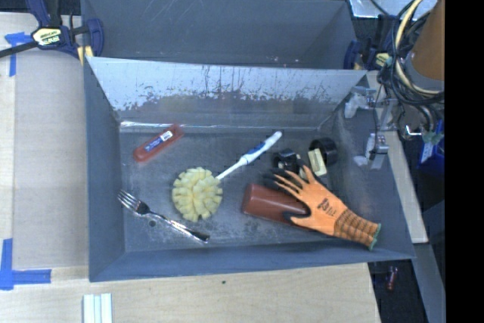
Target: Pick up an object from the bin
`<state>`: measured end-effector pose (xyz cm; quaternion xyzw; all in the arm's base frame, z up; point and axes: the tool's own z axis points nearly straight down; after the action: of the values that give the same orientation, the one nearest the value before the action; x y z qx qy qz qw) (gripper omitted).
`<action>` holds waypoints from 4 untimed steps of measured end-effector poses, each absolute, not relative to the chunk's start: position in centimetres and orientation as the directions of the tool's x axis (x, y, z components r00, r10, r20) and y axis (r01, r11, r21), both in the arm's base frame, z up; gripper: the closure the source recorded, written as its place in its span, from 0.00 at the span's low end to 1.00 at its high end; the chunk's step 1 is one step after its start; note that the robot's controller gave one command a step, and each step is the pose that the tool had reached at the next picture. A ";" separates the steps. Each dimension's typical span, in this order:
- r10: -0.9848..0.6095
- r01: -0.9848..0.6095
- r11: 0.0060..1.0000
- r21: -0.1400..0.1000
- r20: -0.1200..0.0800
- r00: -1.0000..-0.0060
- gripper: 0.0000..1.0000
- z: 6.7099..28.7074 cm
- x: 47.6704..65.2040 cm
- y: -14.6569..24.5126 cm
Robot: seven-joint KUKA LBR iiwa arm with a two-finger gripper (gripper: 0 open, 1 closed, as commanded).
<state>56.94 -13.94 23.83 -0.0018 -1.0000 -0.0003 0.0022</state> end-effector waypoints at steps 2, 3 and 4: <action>0.044 0.044 0.999 -0.001 -0.007 -0.999 0.00 19.5 54.7 -9.0; -0.154 -0.154 0.988 -0.007 -0.013 -0.988 0.00 16.4 53.3 -7.9; 0.021 0.021 1.000 -0.002 -0.007 -1.000 0.00 16.4 49.7 -10.6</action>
Offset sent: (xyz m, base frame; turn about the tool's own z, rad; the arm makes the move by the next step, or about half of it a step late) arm -0.0280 0.0617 -0.0553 0.0450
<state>49.70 -10.61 16.40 -0.0103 -0.9999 0.0009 -0.0034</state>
